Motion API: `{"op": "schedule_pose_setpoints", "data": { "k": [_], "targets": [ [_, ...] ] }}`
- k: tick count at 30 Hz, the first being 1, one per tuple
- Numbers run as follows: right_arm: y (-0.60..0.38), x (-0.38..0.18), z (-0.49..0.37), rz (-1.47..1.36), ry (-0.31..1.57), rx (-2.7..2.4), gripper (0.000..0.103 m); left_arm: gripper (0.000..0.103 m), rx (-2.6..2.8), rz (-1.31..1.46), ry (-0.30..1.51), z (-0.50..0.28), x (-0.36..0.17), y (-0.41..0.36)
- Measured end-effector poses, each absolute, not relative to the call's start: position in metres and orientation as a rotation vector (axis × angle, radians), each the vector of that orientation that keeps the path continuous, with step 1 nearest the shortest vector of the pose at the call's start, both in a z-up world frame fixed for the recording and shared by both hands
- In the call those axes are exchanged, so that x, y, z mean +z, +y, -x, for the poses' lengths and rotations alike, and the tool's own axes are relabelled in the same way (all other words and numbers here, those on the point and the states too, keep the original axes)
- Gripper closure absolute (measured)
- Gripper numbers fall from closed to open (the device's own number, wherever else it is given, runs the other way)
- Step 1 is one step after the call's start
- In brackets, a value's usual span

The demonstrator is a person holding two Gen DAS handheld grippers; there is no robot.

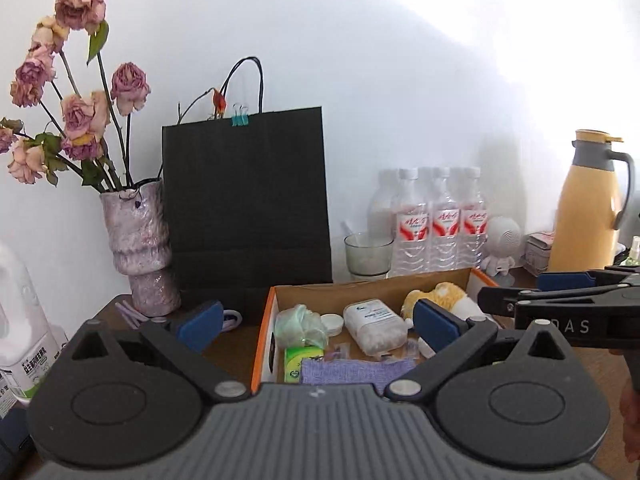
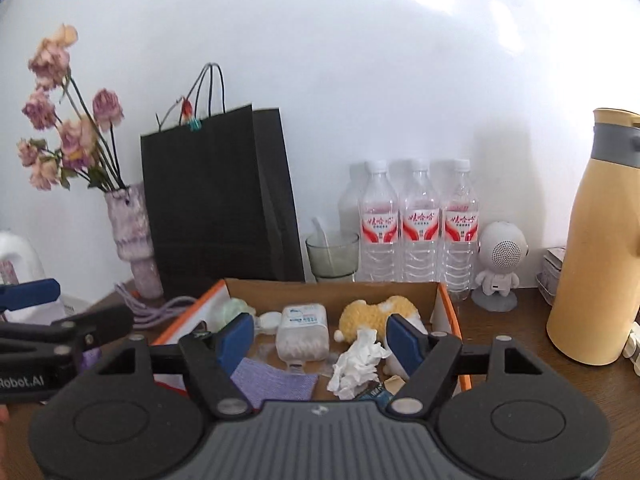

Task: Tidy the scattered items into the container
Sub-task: 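Pull both tools back from the box toward the rose and cable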

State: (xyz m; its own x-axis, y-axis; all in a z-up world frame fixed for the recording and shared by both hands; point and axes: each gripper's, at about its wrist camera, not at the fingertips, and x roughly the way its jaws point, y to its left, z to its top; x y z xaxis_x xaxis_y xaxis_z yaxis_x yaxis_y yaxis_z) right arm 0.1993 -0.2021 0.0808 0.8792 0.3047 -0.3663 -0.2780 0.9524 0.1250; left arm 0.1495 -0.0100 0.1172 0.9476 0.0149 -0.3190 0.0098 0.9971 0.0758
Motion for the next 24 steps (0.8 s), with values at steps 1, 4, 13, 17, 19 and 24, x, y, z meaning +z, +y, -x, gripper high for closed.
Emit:
{"op": "schedule_pose_setpoints", "data": {
  "k": [1, 4, 13, 17, 19, 24],
  "targets": [
    [-0.203, 0.082, -0.195, -0.074, 0.385, 0.306, 0.031, 0.000, 0.003, -0.073, 0.326, -0.147, 0.118, -0.010],
    [-0.205, 0.084, -0.178, -0.062, 0.369, 0.294, 0.031, 0.000, 0.012, -0.062, 0.331, -0.132, 0.115, -0.011],
    [-0.247, 0.026, -0.057, -0.084, 0.452, 0.154, 0.018, 0.000, -0.080, -0.014, 0.458, -0.052, 0.044, -0.012],
    [-0.261, -0.007, -0.048, -0.072, 0.531, 0.095, 0.020, 0.000, -0.148, 0.002, 0.528, -0.059, 0.025, -0.025],
    [-0.267, -0.012, -0.055, -0.090, 0.545, 0.074, 0.027, 0.000, -0.155, 0.001, 0.536, -0.065, 0.023, -0.032],
    [-0.260, -0.005, -0.085, -0.078, 0.511, 0.136, 0.041, 0.000, -0.171, -0.004, 0.542, -0.075, 0.019, -0.041]
  ]
}}
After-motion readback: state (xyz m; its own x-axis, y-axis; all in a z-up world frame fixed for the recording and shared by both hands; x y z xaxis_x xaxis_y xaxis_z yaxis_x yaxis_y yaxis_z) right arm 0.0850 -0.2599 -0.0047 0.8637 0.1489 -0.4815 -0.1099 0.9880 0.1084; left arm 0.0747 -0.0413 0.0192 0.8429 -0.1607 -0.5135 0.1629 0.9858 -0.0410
